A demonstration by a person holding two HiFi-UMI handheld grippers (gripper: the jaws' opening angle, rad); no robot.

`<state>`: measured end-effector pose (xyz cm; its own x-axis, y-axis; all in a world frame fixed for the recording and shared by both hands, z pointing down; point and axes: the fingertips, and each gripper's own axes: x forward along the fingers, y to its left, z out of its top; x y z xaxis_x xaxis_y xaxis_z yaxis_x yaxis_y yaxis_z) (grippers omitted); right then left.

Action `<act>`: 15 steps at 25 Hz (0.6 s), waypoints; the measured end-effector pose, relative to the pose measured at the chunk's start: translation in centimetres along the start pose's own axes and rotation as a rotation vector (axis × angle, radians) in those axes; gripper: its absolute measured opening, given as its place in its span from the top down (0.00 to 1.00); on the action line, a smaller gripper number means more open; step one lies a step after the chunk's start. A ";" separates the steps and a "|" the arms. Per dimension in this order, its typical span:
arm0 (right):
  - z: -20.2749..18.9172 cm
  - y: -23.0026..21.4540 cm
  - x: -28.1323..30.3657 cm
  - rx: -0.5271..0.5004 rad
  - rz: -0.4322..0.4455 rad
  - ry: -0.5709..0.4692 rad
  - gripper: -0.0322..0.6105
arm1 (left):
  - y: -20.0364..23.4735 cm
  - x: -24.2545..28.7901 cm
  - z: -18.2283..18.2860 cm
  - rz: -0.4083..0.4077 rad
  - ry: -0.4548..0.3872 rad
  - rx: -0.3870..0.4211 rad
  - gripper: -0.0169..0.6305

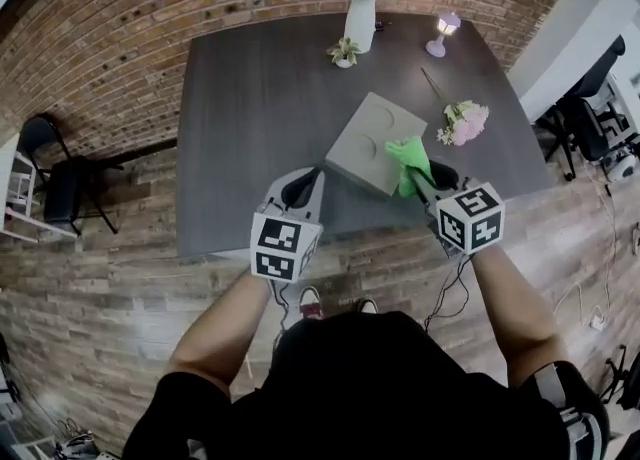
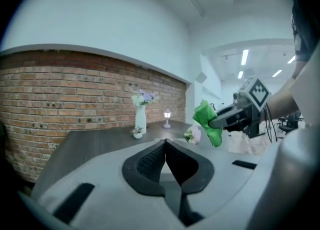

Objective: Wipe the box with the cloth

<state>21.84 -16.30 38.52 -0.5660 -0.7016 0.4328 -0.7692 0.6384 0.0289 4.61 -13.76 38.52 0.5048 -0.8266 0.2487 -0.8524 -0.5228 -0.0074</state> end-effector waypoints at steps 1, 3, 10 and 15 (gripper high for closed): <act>0.1 -1.0 -0.6 0.003 -0.008 -0.040 0.82 | -0.6 0.2 1.3 0.020 -0.039 -0.009 0.96; 0.5 -3.2 -2.0 0.015 -0.022 -0.112 0.82 | -2.1 0.5 3.9 0.048 -0.105 -0.034 0.96; 1.3 -7.6 -5.1 0.004 -0.074 -0.230 0.82 | -6.2 1.1 5.9 0.141 -0.110 -0.049 0.96; 3.9 -8.5 -7.1 -0.038 -0.103 -0.313 0.82 | -7.0 1.5 6.7 0.161 -0.108 -0.057 0.96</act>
<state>31.22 -17.97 31.71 -0.5539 -0.8226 0.1285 -0.8189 0.5661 0.0945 12.22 -12.78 32.42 0.3705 -0.9177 0.1431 -0.9280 -0.3721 0.0166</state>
